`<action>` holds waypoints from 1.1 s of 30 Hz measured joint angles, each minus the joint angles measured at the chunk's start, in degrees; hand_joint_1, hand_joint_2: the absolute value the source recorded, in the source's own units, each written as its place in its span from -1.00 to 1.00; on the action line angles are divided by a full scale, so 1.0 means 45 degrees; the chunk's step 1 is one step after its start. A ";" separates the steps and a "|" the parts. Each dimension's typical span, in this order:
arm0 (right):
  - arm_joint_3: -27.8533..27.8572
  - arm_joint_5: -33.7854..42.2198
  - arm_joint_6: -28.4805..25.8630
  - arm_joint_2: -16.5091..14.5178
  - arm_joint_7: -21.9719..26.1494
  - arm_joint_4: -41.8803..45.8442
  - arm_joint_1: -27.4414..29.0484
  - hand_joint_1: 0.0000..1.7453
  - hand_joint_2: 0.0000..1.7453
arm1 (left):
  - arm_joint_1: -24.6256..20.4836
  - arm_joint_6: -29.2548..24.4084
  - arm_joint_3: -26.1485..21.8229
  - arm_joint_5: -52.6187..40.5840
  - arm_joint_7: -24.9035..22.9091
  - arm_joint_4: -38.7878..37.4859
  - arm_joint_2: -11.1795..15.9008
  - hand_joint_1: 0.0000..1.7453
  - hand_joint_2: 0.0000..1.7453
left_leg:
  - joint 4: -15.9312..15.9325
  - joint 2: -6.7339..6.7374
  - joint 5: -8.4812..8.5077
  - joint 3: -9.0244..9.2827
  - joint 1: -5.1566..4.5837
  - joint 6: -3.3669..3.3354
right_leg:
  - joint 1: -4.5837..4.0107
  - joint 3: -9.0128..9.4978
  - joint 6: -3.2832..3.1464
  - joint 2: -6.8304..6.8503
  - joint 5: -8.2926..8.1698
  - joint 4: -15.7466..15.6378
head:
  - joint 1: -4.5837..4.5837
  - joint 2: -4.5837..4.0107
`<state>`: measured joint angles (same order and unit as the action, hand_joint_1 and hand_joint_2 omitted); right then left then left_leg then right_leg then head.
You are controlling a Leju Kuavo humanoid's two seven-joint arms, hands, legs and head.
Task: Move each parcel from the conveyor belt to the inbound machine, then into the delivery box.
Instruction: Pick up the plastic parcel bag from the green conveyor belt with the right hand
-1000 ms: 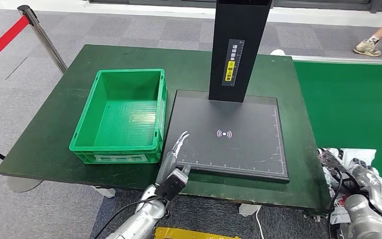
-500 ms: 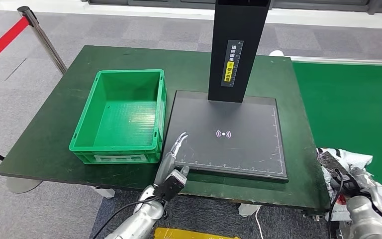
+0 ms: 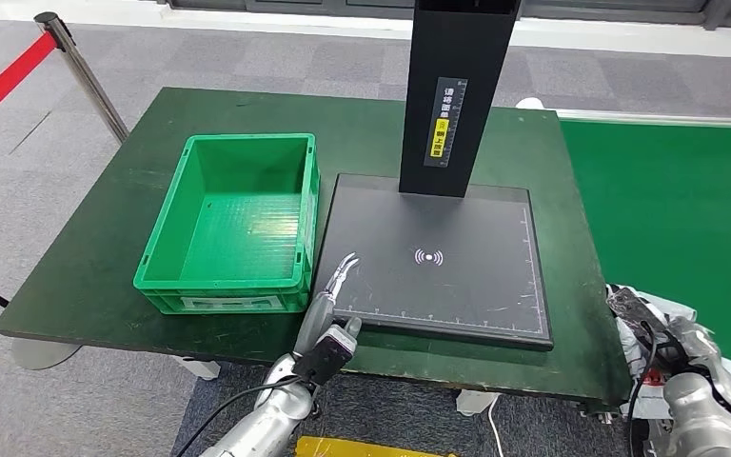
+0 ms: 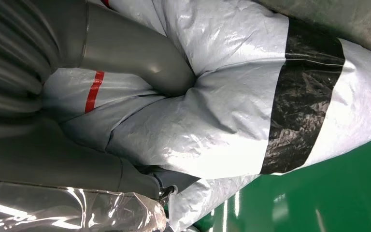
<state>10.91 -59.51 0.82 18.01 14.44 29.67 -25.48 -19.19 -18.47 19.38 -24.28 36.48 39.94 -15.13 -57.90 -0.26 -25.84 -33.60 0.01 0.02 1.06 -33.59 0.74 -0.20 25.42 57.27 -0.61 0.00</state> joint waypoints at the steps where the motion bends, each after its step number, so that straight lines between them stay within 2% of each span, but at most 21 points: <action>1: 0.0000 0.0011 0.0002 0.0000 0.0006 0.0010 0.0021 1.00 1.00 | 0.0003 0.0000 -0.0002 0.0000 0.0000 -0.0005 0.0000 -1.00 -1.00 | 0.0000 0.0000 -0.0001 0.0000 0.0000 -0.0001 | -0.0002 0.0002 0.0000 0.0000 0.0000 -0.0003 | 0.0000 0.0000; 10: -0.0005 0.0636 -0.0340 -0.0006 0.0256 0.0480 0.0450 1.00 1.00 | 0.0008 -0.0033 -0.0056 0.0018 0.0010 -0.0049 0.0000 -1.00 -1.00 | 0.0000 -0.0007 -0.0003 -0.0005 0.0002 -0.0002 | -0.0011 0.0006 0.0000 0.0008 0.0002 -0.0007 | -0.0001 0.0000; 16: -0.0005 0.1426 -0.0272 -0.0103 0.0134 0.2996 0.1878 1.00 1.00 | 0.0026 -0.0034 -0.0085 -0.0078 0.0009 -0.0061 0.0001 -1.00 -1.00 | 0.0005 -0.0039 -0.0003 -0.0034 0.0002 -0.0001 | -0.0009 -0.0008 0.0003 0.0047 0.0020 -0.0002 | -0.0001 0.0000; 22: -0.0005 0.1414 -0.0203 -0.0283 -0.0328 0.5475 0.2936 1.00 1.00 | 0.0034 -0.0034 -0.0164 -0.0106 0.0005 -0.0051 0.0000 -1.00 -1.00 | 0.0011 -0.0037 -0.0005 -0.0080 0.0002 0.0003 | -0.0007 -0.0067 -0.0002 0.0048 0.0025 0.0006 | -0.0001 0.0000; 33: -0.0005 0.1105 -0.0673 -0.0635 -0.0703 0.6915 0.3408 1.00 1.00 | 0.0034 -0.0033 -0.0197 -0.0232 0.0000 -0.0032 -0.0010 -1.00 -1.00 | 0.0011 -0.0038 -0.0005 -0.0111 -0.0004 0.0002 | 0.0008 -0.0094 -0.0001 0.0044 0.0026 0.0007 | -0.0001 0.0000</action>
<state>10.88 -54.53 -2.21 15.15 11.27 60.78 -10.14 -19.04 -18.62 18.49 -25.33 36.48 39.80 -15.17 -57.85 -0.43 -25.86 -34.10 0.00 0.03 1.09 -34.01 0.73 0.00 25.53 57.30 -0.61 0.00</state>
